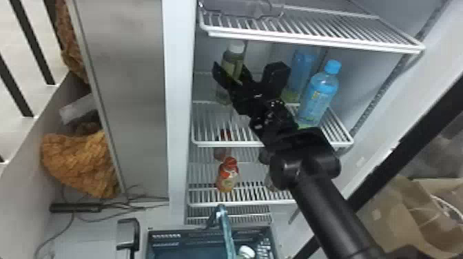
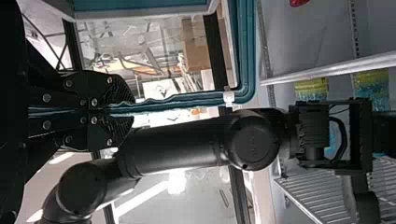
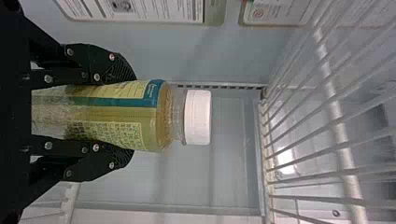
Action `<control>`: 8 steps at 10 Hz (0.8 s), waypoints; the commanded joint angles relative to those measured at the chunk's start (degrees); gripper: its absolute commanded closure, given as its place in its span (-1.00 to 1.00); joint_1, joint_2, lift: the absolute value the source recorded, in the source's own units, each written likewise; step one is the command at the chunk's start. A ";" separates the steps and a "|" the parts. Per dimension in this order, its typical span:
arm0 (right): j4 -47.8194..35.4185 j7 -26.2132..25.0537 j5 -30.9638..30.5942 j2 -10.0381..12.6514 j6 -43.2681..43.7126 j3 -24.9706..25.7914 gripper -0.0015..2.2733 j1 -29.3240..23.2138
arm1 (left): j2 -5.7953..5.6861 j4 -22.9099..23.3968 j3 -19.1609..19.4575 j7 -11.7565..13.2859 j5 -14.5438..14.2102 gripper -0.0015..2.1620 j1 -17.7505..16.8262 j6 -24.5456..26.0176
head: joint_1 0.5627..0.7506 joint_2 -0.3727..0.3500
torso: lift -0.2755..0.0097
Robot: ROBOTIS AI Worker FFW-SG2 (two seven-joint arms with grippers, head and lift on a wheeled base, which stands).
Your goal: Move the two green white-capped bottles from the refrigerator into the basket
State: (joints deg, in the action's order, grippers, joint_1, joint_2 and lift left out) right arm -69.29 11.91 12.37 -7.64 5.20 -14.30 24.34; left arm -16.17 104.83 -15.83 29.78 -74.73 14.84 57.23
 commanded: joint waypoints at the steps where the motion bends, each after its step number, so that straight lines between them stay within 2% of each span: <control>1: -5.87 0.30 -0.60 -0.09 -1.82 1.39 -0.23 -3.66 | 0.00 0.00 0.06 0.02 0.00 0.08 0.21 0.00 | 0.41 -0.56 | 0.90; 3: -14.31 0.74 -1.63 -0.09 -4.49 4.13 -0.23 -9.43 | 0.00 0.00 0.29 0.11 -0.23 0.08 0.49 -0.14 | 0.41 -0.57 | 0.90; 8: -28.51 2.33 -2.54 0.00 -10.25 8.36 -0.23 -18.85 | 0.08 0.00 0.52 0.19 -0.34 0.08 0.77 -0.28 | 0.41 -0.67 | 0.90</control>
State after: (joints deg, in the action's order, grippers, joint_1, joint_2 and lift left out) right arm -96.34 14.24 9.90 -7.71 -4.36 -6.30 6.49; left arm -16.08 104.83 -15.31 29.95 -75.07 15.59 56.95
